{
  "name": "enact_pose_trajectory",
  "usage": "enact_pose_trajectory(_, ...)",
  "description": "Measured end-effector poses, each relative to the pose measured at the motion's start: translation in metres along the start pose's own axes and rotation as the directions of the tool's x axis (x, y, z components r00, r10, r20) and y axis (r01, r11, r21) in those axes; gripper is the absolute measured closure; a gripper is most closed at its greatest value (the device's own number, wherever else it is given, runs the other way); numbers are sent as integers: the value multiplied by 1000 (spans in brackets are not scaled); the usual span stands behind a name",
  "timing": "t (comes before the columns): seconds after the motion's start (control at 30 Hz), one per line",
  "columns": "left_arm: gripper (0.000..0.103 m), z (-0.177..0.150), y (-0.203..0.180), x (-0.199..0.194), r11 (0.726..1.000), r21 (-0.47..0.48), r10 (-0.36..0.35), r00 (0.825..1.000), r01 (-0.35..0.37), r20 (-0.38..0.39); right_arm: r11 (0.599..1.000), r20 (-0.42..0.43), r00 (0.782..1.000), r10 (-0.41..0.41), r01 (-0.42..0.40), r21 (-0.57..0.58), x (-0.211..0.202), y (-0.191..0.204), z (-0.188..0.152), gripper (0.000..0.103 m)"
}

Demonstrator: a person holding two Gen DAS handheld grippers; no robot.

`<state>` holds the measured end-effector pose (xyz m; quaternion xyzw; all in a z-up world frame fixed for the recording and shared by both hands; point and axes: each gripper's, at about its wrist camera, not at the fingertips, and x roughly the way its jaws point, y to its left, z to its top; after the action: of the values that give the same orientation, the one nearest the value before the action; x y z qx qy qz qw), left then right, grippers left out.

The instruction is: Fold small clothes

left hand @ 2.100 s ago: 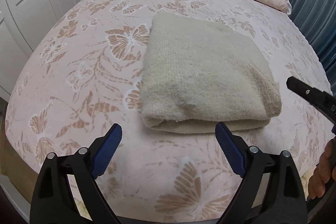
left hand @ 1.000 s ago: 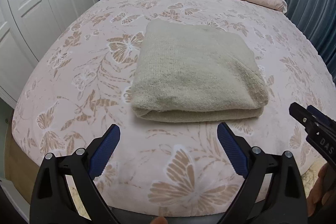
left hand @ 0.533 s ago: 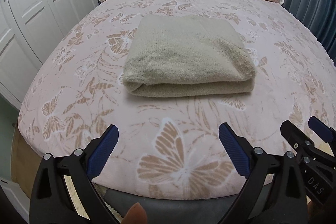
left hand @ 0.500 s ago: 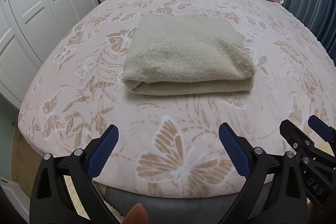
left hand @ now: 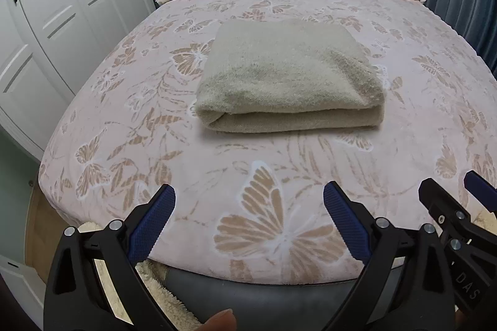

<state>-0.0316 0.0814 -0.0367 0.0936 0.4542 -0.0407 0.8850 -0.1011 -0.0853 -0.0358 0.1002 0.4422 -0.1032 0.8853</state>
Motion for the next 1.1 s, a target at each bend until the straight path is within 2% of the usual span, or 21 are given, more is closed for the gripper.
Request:
enact_pose_trajectory(0.73, 10, -3, 9, 3, 1000, -14, 8, 1000, -8, -14, 1000, -13, 1000, -10, 10, -5, 4, 9, -1, 26)
enact_pose_trajectory(0.97, 9, -5, 13, 7, 1000, -26, -14, 999, 13, -29, 1000, -16, 1000, -12, 12, -4, 4, 9, -1, 26)
enact_pose_trajectory(1.1, 9, -6, 12, 8, 1000, -23, 11, 1000, -12, -16, 1000, -18, 1000, -20, 20, -1, 6, 9, -2, 26)
